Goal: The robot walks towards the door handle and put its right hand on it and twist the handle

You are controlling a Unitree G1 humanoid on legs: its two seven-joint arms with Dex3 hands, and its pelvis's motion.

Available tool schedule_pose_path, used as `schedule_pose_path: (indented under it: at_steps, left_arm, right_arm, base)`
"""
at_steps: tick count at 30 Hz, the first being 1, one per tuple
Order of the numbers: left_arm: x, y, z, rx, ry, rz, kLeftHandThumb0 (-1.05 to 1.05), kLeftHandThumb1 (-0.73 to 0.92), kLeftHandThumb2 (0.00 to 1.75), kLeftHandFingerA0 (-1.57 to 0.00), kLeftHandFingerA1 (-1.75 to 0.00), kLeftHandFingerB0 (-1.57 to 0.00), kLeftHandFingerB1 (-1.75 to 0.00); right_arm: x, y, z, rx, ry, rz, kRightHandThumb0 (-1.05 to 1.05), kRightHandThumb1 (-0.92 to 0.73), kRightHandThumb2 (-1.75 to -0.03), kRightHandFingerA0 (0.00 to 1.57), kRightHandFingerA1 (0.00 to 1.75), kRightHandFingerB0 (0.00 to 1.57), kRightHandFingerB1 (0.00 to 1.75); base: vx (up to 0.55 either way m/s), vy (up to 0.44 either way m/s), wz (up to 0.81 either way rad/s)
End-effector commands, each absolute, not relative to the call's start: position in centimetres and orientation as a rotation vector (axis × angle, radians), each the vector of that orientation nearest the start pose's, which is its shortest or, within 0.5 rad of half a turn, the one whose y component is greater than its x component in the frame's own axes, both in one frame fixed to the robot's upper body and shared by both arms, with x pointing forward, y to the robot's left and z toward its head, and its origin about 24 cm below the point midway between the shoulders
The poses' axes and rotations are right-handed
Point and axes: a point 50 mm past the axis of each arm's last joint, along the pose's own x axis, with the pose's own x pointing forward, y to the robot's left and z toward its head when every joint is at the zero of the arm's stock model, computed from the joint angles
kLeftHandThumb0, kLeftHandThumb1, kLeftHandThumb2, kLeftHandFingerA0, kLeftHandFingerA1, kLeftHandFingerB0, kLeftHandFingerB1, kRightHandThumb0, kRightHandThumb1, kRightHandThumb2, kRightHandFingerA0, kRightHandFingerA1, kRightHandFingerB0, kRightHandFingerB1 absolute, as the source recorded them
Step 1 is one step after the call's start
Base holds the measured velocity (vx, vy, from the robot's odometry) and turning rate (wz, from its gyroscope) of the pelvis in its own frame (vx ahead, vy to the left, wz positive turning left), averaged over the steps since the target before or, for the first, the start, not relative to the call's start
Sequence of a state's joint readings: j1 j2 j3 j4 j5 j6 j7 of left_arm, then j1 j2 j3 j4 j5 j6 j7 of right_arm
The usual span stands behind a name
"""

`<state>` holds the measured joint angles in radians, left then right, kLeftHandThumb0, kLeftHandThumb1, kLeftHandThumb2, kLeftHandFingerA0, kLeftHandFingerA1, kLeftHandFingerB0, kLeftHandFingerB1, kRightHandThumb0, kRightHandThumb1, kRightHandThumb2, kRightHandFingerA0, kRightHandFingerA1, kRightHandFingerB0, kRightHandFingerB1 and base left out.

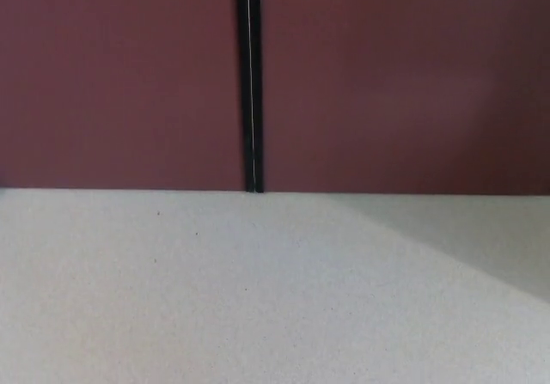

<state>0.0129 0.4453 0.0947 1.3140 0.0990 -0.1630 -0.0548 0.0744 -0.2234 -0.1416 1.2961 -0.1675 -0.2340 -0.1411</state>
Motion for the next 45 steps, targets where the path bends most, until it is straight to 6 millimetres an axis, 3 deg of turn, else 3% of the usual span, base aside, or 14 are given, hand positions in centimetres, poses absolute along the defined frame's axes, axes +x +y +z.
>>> schedule_pose_path:
  at_steps: [1,37,45]
  left_arm:
    - [7.70,32.92,-12.73,0.393,1.147,0.203,-0.28,0.10,1.17,-0.61,-1.10,-0.29,-0.93]
    - [6.80,32.89,-12.90,0.423,1.169,0.179,-0.28,0.10,1.16,-0.67,-1.11,-0.31,-0.93]
    - [6.74,33.03,-12.84,0.435,1.179,0.167,-0.29,0.10,1.16,-0.67,-1.10,-0.35,-0.92]
  right_arm:
    - [6.21,-25.55,-15.70,-0.330,1.106,-0.289,-0.23,-0.62,-0.58,0.66,0.44,0.47,0.37]
    - [5.85,-25.16,-15.87,-0.348,1.121,-0.266,-0.25,-0.61,-0.58,0.66,0.43,0.48,0.37]
    - [6.01,-24.91,-15.93,-0.364,1.123,-0.239,-0.24,-0.62,-0.58,0.67,0.44,0.51,0.38]
  base:
    - [0.00,0.000,0.00]
    - [0.04,0.041,0.00]
    - [0.07,-0.145,0.09]
